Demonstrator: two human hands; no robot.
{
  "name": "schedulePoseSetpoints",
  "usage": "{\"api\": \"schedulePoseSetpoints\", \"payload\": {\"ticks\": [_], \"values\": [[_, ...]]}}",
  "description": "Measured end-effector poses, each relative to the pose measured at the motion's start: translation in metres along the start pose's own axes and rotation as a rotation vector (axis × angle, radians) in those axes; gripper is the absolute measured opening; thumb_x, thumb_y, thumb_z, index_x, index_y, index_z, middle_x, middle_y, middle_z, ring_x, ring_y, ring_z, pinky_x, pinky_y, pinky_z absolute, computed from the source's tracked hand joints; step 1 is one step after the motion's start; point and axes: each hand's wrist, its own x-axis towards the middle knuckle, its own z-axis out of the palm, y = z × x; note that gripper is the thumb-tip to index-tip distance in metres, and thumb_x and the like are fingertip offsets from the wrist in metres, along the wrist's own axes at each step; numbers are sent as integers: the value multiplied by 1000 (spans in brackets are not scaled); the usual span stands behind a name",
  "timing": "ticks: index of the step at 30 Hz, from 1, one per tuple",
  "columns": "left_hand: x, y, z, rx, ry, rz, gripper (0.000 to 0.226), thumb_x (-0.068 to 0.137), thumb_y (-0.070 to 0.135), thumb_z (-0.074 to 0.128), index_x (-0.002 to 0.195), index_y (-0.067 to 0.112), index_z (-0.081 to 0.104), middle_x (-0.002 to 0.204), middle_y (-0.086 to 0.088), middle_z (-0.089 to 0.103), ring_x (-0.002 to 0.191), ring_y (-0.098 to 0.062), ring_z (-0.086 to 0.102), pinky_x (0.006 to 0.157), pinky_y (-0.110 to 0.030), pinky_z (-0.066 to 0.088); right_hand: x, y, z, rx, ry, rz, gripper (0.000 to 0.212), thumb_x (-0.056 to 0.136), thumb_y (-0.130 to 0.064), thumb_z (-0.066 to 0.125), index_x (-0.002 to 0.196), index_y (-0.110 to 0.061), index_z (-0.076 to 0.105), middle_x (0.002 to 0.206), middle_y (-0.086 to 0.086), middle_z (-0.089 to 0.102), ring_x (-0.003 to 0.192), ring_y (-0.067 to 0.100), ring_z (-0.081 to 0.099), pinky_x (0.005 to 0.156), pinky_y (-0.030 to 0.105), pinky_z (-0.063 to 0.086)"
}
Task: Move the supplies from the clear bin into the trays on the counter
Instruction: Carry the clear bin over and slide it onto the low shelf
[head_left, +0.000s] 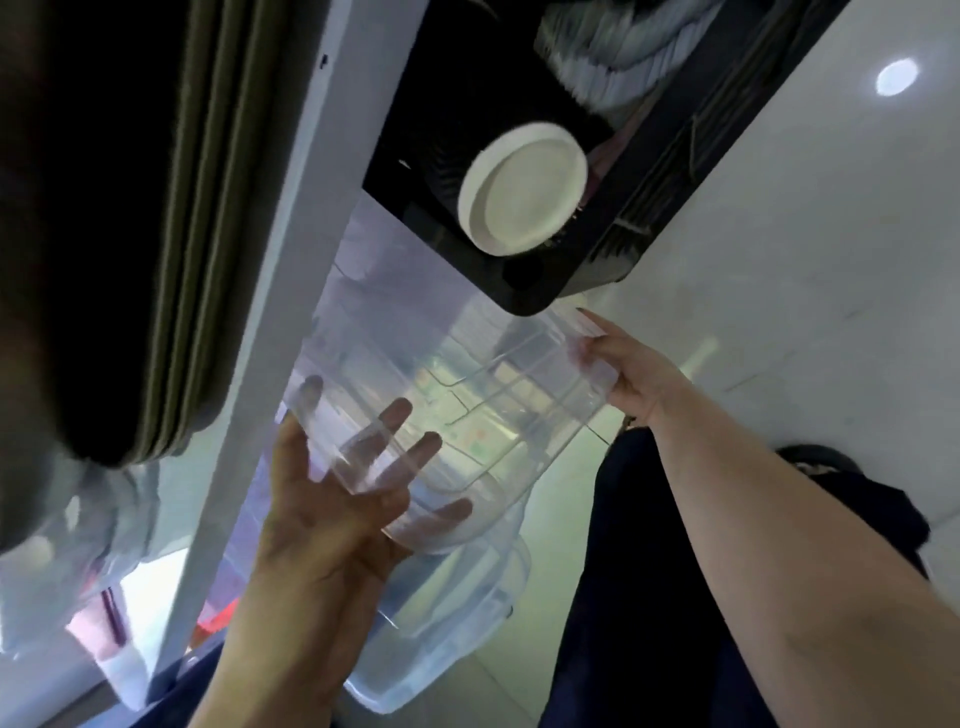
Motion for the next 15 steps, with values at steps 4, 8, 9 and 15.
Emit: {"api": "schedulePoseSetpoints", "payload": {"ticks": [4, 8, 9, 15], "values": [[-9, -14, -3, -120, -8, -26, 91, 73, -18, 54, 125, 56, 48, 133, -16, 57, 116, -43, 57, 79, -69, 47, -19, -6, -11, 1, 53, 13, 60, 53, 1, 87, 106, -22, 73, 123, 17, 62, 102, 21, 68, 74, 24, 56], [-18, -32, -22, -214, -125, -48, 89, 77, -19, 46, 131, 53, 44, 135, -15, 55, 121, -45, 52, 84, -74, 41, -43, -11, -23, -13, 16, -4, 67, 58, -2, 84, 119, -22, 65, 125, 15, 61, 102, 21, 67, 77, 26, 56], [-20, -35, -29, -213, -138, -58, 90, 77, -20, 43, 133, 51, 42, 137, -16, 53, 122, -46, 51, 85, -75, 40, -50, -12, -24, -11, 3, -2, 64, 64, 1, 78, 122, -22, 62, 124, 14, 61, 100, 21, 68, 77, 26, 56], [-36, -63, -63, -285, -278, -69, 93, 74, -16, 37, 144, 44, 28, 151, -19, 33, 131, -46, 39, 92, -79, 27, -105, -15, -30, -118, -52, -35, 63, 71, 8, 65, 124, -27, 60, 116, 7, 68, 94, 24, 69, 75, 29, 56]]}}
